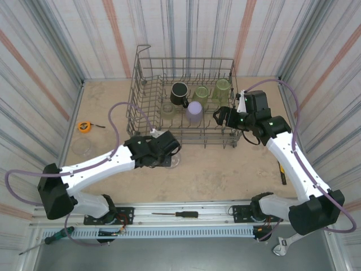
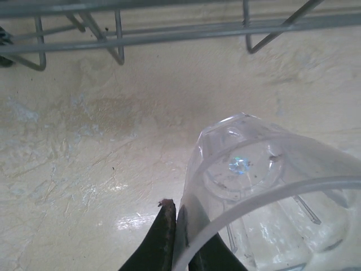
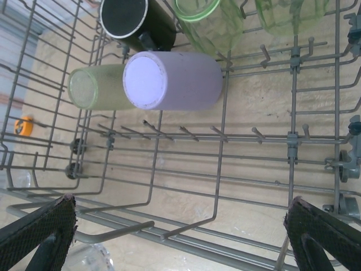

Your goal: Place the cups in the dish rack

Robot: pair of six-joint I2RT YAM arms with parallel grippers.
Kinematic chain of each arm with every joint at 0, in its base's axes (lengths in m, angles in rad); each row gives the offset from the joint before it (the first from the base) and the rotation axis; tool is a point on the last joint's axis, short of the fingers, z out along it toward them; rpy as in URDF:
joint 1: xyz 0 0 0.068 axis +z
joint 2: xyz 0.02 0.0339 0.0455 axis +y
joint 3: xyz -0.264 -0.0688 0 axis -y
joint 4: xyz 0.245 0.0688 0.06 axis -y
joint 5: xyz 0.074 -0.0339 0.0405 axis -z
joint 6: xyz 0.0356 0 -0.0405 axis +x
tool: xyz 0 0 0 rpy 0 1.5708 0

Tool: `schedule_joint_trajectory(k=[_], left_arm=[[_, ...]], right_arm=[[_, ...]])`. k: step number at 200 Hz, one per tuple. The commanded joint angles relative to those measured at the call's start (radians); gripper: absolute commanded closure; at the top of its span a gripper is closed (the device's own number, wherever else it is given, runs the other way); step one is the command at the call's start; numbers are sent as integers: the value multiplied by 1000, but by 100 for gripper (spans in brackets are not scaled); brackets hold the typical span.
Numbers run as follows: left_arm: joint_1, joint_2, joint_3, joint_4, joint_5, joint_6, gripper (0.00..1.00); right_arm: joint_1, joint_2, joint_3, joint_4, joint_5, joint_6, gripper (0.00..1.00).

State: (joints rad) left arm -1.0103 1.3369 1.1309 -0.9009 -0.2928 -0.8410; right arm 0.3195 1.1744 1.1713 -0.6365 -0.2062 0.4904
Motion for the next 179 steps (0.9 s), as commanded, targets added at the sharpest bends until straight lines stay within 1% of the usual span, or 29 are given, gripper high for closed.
schedule_joint_trajectory(k=[1,52,115,140,179], left_arm=[[-7,-35,48,-47,-34,8,100],[-5,-63,106,-57,-28,25,100],[5,-96,146,-9,-27,44,100],[18,-97,170,23,15,66,100],[25,-76,241,34,23,113,100]], right_arm=[[3,-31,-19,-3,-9,24,1],[3,-25,-44,23,-30,40,1],[2,-24,-51,31,-30,45,1],[2,-22,-59,37,-30,46,1],[3,-19,-58,41,-38,53,1]])
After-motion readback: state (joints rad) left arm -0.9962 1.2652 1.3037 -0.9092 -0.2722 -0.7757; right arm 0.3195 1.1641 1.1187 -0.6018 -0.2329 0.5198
